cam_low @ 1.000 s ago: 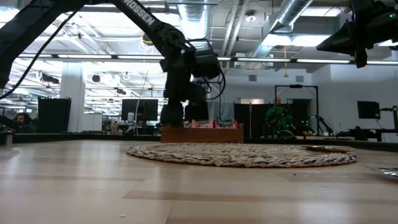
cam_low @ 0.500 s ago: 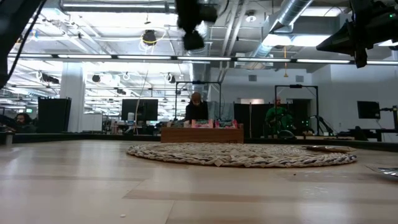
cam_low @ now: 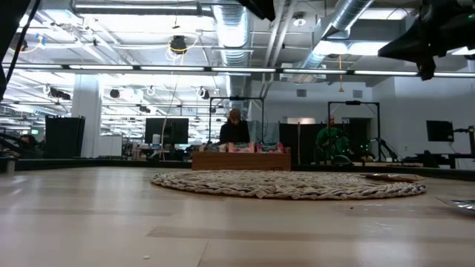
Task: Pick & Place Tea
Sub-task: Put the brown tea bag into the left section of the wooden organizer
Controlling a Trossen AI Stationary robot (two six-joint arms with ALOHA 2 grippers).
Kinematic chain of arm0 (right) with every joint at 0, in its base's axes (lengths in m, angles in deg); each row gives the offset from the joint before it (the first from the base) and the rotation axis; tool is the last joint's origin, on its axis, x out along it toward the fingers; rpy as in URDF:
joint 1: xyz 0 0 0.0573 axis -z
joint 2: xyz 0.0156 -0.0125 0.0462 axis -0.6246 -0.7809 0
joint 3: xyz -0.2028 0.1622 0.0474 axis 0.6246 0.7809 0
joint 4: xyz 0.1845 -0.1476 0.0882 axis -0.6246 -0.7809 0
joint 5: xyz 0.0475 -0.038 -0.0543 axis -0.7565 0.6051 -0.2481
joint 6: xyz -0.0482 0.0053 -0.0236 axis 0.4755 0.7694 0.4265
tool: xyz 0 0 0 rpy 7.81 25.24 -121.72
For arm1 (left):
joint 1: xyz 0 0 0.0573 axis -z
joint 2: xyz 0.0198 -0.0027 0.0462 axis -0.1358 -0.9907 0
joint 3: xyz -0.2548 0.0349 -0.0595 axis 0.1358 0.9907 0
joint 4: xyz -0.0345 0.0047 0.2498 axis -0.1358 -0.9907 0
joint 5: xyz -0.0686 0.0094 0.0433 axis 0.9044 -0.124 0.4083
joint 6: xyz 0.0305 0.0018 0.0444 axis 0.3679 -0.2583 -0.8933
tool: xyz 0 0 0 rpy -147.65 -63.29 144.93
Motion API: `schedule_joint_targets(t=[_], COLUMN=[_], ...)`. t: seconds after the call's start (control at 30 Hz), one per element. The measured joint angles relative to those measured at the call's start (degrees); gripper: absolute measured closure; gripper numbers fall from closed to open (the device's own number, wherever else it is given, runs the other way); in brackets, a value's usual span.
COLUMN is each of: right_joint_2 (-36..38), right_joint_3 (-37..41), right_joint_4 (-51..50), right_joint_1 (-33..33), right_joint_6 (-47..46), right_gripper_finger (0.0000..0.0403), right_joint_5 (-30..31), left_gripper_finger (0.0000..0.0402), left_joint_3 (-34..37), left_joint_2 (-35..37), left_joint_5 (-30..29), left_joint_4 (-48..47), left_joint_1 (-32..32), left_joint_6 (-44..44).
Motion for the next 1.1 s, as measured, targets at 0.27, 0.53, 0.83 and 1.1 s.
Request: schedule_joint_targets(t=[0.27, 0.53, 0.83, 1.1], right_joint_2=[-1.0, -11.6, -32.5, -50.1], right_joint_3=[0.0, -1.1, -8.0, -14.7], right_joint_4=[0.0, -2.0, -6.4, -11.8], right_joint_1=[0.0, -0.1, -7.0, -13.6], right_joint_6=[2.3, 6.1, 9.1, 11.3], right_gripper_finger=[0.0403, 0.0403, 0.0394, 0.0333], right_joint_5=[-15.1, -24.3, -22.9, -14.9], left_gripper_finger=[0.0246, 0.0246, 0.0255, 0.0317], left_joint_3=[1.2, 17.1, 36.1, 48.6], left_joint_2=[0.0, 0.0, 4.1, 18.2], left_joint_5=[11.0, 9.2, 16.2, 16.5], left_joint_4=[-27.4, -35.0, -21.7, -10.4], left_joint_1=[3.5, 8.6, 8.8, 4.7], left_joint_6=[44.0, 66.9, 60.9, 56.5])
